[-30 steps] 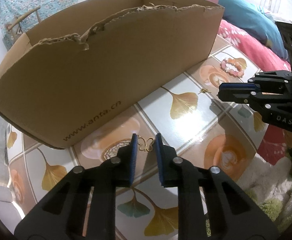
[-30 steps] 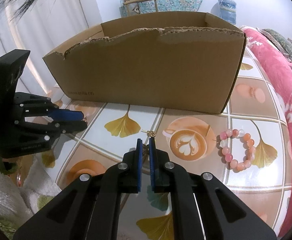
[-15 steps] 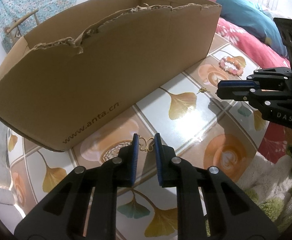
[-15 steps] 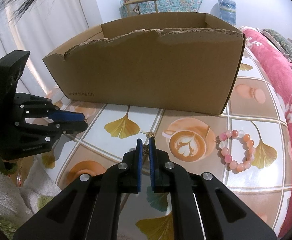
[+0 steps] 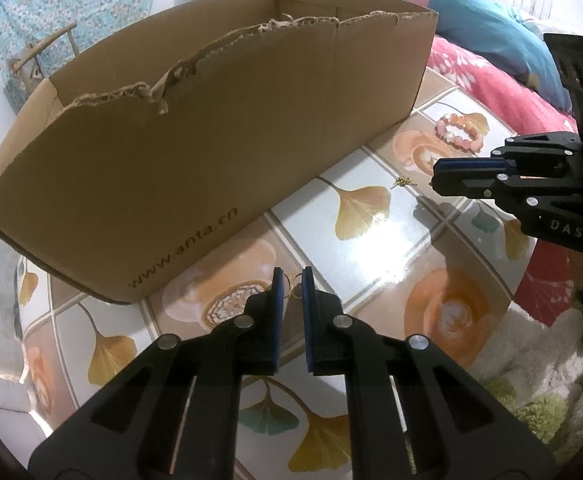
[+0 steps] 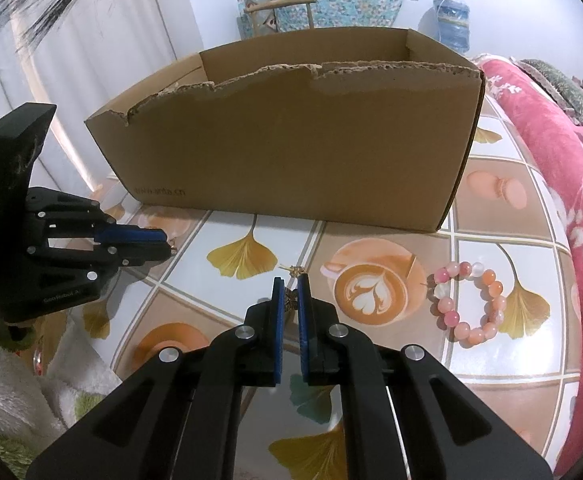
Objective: Organize jewelry
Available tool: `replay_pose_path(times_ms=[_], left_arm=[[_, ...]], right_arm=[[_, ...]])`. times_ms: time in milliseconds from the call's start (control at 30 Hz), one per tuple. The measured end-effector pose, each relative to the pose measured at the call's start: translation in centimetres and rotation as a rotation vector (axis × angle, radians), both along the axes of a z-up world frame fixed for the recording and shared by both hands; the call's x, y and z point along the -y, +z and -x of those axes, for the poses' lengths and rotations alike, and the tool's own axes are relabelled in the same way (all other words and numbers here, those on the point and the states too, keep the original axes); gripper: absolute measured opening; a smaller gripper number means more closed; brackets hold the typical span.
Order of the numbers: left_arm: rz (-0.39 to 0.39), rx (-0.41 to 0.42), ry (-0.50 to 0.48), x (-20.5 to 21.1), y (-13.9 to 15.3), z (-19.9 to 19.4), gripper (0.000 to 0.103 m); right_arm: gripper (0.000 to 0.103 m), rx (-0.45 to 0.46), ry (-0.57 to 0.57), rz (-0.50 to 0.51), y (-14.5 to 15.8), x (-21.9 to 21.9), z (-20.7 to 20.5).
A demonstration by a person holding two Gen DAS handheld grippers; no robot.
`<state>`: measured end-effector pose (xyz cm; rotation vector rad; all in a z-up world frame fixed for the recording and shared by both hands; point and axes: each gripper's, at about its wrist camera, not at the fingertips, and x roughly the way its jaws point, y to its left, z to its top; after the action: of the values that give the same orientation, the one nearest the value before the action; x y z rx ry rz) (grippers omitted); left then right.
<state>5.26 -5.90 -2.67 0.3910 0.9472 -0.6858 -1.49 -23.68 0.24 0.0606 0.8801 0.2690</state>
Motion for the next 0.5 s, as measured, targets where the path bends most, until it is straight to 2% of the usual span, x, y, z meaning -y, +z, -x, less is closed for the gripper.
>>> replay_pose_path(times_ms=[133, 200, 500], left_arm=[[0.004, 0.000, -0.014, 0.0, 0.2, 0.2, 0.011], [-0.003, 0.004, -0.008, 0.0, 0.1, 0.1, 0.021], [0.007, -0.026, 0.000, -0.2, -0.3, -0.9, 0.021]], right_arm=[[0.007, 0.004, 0.001, 0.002, 0.0, -0.1, 0.1], [0.007, 0.004, 0.002, 0.001, 0.0, -0.2, 0.2], [0.007, 0.005, 0.000, -0.004, 0.0, -0.2, 0.1]])
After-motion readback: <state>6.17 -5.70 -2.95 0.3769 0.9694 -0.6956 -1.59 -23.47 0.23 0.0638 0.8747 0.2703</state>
